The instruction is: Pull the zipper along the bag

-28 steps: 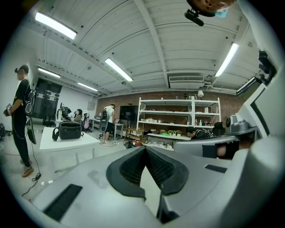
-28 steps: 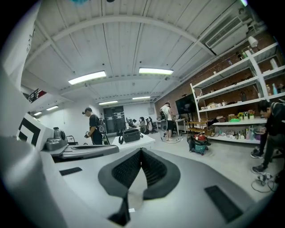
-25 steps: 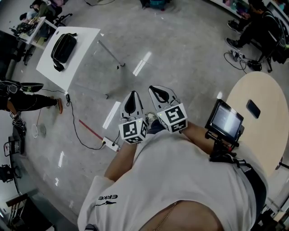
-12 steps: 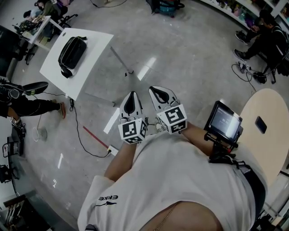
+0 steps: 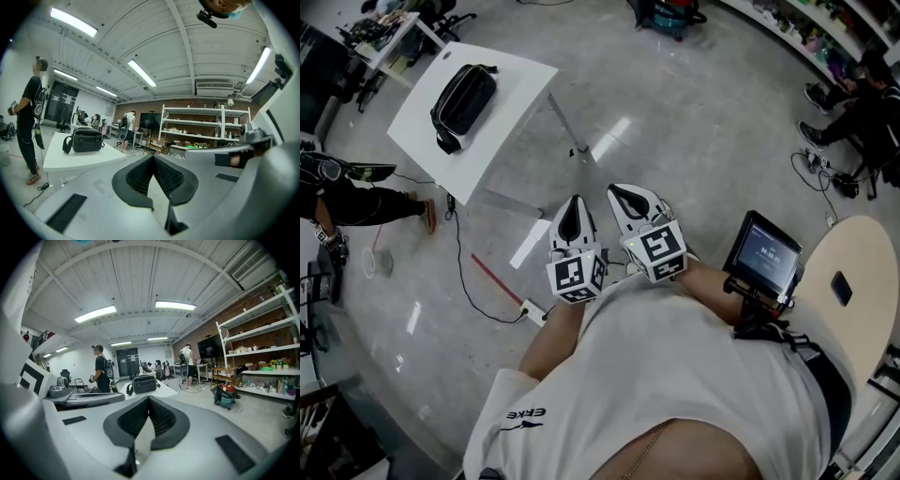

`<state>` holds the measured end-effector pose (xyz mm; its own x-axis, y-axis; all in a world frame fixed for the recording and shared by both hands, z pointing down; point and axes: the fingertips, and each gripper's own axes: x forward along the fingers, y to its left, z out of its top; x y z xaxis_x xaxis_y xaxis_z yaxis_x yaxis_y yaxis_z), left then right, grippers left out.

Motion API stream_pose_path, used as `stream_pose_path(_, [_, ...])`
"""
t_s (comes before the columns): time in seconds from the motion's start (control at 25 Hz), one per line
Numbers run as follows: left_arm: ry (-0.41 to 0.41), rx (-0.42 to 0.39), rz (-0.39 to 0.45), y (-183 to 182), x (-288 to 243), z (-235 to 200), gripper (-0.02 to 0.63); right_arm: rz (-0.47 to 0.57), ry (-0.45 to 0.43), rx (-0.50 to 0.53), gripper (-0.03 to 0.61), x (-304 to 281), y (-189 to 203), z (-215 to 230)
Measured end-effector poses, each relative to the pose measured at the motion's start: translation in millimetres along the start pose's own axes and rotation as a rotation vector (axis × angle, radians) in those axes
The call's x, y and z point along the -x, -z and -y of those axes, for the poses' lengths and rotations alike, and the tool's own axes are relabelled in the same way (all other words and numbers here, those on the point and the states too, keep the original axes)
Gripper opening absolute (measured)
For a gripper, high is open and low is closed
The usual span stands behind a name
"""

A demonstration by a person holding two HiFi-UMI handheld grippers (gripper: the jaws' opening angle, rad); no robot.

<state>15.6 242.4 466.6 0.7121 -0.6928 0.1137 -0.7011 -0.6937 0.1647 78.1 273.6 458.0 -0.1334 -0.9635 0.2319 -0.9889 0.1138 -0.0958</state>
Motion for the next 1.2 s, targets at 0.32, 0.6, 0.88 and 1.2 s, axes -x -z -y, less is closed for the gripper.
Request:
stream_pose_path(0.32, [-0.118, 0.004, 0.025, -9, -32, -45, 0.003, 0.003, -0.113, 0.03, 0.005, -62, -15, 4])
stream_pose_path(0.6, [-0.252, 0.012, 0.044, -38, -101, -88, 0.003, 0.001, -0.23, 0.052, 0.005, -143, -54, 37])
stream_pose_path(0.88, [-0.383, 0.025, 0.04, -48, -150, -111, 0.003, -0.019, -0.331, 0.046, 0.005, -196, -70, 67])
stream_pose_path(1.2, [-0.506, 0.028, 0.024, -51, -182, -125, 0.003, -0.05, -0.432, 0.029, 0.005, -240, -76, 91])
